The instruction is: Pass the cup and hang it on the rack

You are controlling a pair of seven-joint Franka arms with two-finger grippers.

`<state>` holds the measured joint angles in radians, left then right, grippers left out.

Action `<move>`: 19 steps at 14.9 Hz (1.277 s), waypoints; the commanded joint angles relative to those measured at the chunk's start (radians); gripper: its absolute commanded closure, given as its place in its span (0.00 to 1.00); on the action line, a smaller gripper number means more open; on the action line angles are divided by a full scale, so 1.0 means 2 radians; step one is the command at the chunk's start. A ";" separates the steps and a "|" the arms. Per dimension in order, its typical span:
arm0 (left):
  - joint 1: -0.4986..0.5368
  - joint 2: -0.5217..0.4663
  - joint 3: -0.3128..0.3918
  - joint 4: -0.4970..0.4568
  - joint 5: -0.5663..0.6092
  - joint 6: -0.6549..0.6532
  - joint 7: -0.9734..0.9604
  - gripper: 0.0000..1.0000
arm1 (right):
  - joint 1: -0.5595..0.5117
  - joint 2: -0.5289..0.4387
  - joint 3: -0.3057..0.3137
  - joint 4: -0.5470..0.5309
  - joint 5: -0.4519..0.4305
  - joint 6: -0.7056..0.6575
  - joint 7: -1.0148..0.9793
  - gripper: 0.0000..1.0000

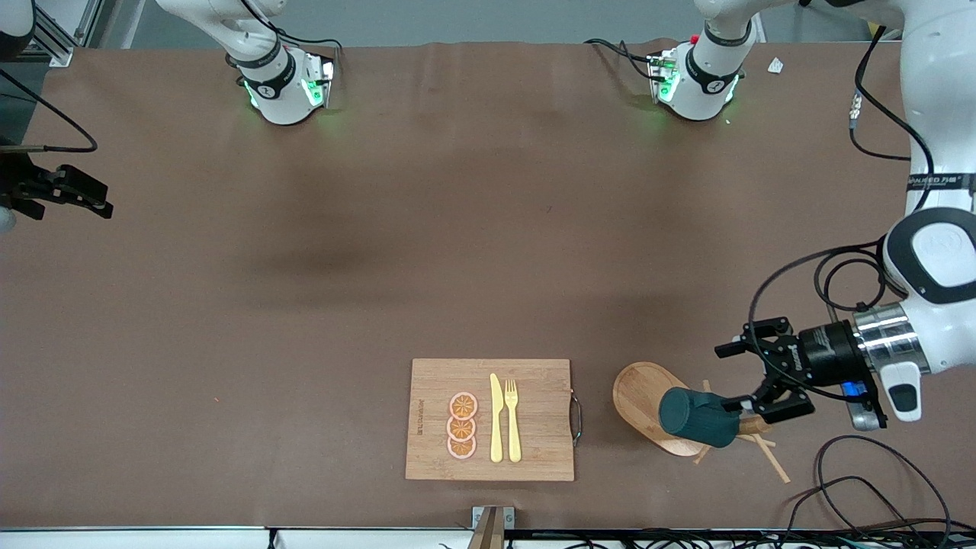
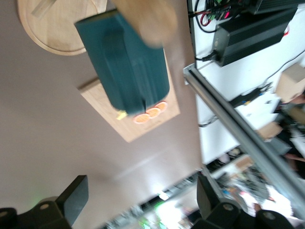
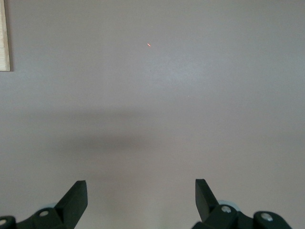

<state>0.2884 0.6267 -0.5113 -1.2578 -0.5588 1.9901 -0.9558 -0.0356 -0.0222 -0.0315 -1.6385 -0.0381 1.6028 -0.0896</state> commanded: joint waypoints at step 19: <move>-0.090 -0.257 0.076 -0.027 0.347 -0.299 0.386 0.00 | -0.003 -0.003 0.003 0.004 -0.002 0.000 -0.007 0.00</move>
<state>0.1782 0.1856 -0.4665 -1.2604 0.1468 1.4232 -0.2632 -0.0355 -0.0223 -0.0307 -1.6326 -0.0381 1.6029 -0.0900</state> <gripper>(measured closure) 0.000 0.000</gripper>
